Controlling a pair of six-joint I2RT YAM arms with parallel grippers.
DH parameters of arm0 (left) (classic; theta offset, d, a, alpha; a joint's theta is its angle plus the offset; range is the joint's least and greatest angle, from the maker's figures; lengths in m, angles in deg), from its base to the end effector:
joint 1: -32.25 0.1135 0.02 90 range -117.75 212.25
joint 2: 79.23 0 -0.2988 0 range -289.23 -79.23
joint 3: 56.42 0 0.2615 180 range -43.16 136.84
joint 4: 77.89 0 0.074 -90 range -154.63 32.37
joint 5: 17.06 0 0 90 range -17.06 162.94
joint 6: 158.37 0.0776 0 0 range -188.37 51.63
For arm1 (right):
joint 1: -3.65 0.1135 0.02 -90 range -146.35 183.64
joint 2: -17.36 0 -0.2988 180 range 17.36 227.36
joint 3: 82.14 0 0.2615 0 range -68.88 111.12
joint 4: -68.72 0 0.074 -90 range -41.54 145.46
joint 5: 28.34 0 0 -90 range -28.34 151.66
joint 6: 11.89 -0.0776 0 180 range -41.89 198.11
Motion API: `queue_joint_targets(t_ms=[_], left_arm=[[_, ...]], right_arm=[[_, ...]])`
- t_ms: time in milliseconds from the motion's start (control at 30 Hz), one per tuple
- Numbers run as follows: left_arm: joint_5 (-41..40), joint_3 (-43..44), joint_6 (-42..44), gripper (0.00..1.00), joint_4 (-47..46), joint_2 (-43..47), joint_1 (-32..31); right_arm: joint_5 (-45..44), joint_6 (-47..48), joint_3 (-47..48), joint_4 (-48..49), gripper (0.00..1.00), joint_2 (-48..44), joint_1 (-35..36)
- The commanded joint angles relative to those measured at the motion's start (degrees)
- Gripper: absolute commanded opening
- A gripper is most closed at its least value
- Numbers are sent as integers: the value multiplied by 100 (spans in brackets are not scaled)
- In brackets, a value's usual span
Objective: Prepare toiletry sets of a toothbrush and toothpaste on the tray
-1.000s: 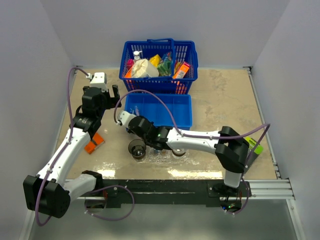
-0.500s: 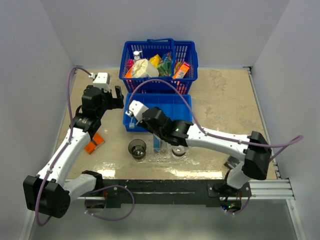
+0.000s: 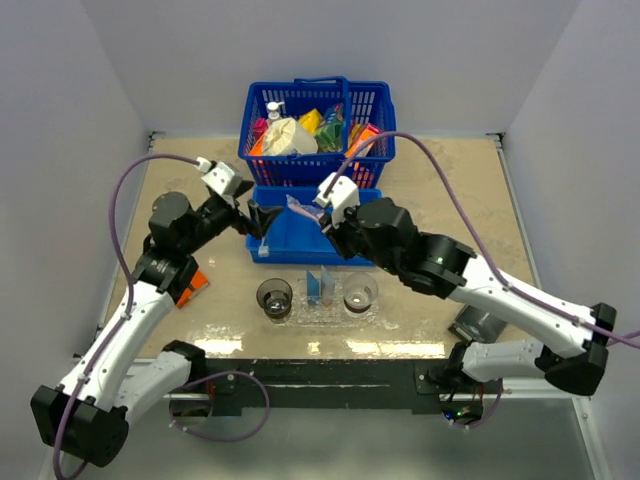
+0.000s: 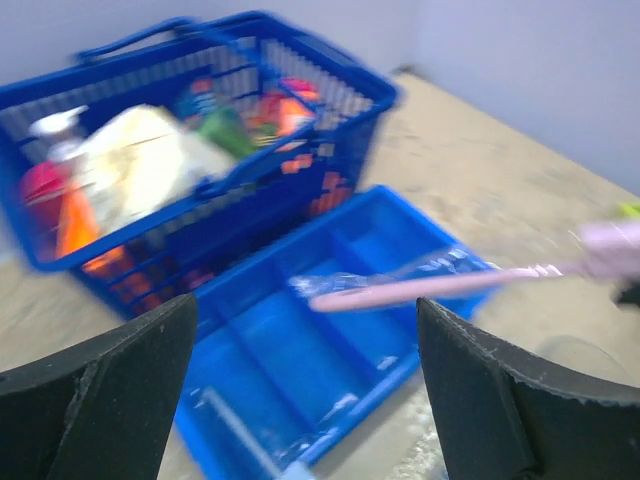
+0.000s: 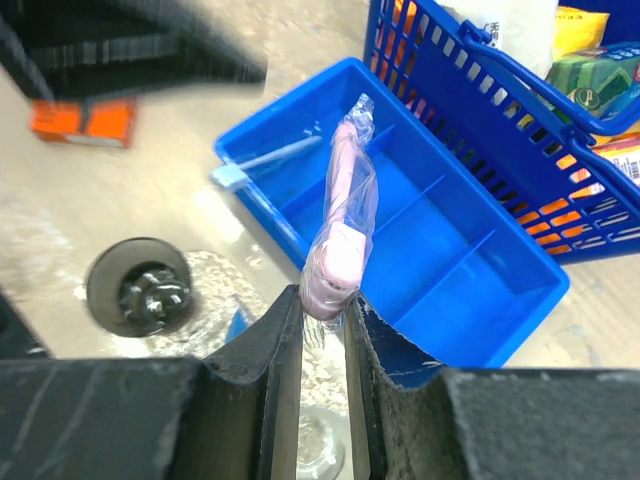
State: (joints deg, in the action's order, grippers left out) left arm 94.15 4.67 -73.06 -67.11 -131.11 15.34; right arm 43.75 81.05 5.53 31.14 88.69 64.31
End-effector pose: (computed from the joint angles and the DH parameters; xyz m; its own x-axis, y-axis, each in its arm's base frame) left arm 0.2214 -0.0967 0.3864 -0.0766 -0.0564 -0.9955 0.6130 0.7848 -0.0916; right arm 0.1742 0.2612 0.4166 -0.1419 -0.3521 -0.9251 -0.6972 0.6990 -0.1591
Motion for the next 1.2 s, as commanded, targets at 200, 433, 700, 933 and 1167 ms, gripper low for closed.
queue_joint_targets(t_ms=[200, 433, 700, 933, 1167], left_arm=[[2950, -29, 442, 96, -499, -411, -1323], [3240, -20, 696, 97, -342, -639, -1702], [3196, 165, 917, 82, 99, -894, -2071], [3126, 182, 899, 43, 107, -859, -2185], [3029, 191, 970, 11, 151, -842, -2291]], right_arm=[[1237, -830, 249, -1250, 17, -857, -178], [1774, -979, 240, -1427, 17, -1147, -178], [2160, -1050, 337, -1339, 17, -1279, -169], [2134, -1067, 337, -1365, 18, -1288, -178], [1862, -1225, 355, -1357, 26, -1358, -178]])
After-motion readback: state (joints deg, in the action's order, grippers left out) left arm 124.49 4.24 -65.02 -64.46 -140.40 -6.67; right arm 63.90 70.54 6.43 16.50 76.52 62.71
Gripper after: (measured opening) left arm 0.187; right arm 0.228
